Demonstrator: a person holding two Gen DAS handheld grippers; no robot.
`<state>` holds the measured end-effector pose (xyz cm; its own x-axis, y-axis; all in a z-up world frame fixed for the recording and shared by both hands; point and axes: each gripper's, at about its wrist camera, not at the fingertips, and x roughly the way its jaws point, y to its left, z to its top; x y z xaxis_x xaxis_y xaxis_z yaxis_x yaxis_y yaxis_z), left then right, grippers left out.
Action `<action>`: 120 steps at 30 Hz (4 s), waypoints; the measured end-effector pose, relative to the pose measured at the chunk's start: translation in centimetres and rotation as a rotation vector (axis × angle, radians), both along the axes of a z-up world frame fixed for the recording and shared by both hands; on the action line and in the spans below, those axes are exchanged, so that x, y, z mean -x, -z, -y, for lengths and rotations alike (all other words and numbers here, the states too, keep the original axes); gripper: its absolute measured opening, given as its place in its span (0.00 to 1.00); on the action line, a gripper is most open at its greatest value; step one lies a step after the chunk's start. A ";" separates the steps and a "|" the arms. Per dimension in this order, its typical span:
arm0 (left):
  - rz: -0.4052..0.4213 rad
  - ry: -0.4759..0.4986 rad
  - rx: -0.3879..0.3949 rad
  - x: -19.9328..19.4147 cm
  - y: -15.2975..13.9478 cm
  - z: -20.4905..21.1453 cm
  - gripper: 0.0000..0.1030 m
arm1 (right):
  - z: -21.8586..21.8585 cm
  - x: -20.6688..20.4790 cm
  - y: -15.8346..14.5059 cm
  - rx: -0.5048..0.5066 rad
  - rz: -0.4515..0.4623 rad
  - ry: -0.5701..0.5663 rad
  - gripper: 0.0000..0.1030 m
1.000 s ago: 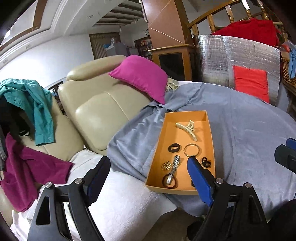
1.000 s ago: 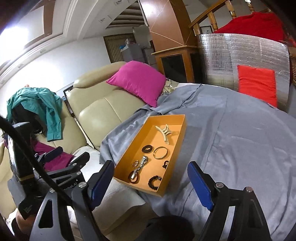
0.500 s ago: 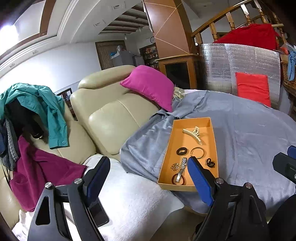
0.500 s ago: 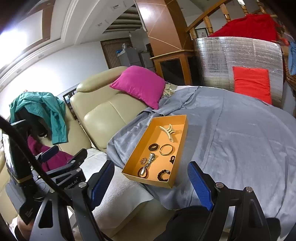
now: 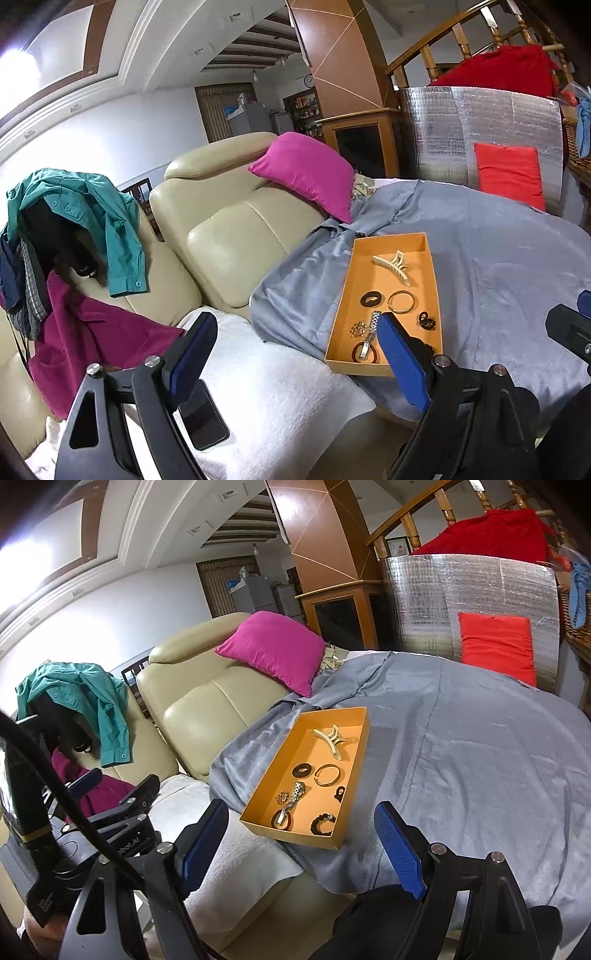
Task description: Organize jewelry
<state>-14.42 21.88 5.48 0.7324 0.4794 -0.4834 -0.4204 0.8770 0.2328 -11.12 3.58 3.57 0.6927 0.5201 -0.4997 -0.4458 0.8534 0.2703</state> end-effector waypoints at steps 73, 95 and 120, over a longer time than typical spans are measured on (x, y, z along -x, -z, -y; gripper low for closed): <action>-0.064 0.014 0.003 -1.6 1.5 -1.9 0.86 | -1.4 -1.6 0.8 -0.005 -0.035 0.008 0.81; -0.101 0.004 0.034 -4.2 2.8 -4.0 0.86 | -3.2 -4.6 1.2 0.029 -0.054 0.009 0.81; -0.167 -0.005 0.059 -11.3 5.3 -8.5 0.86 | -8.4 -12.7 4.6 0.059 -0.141 0.001 0.81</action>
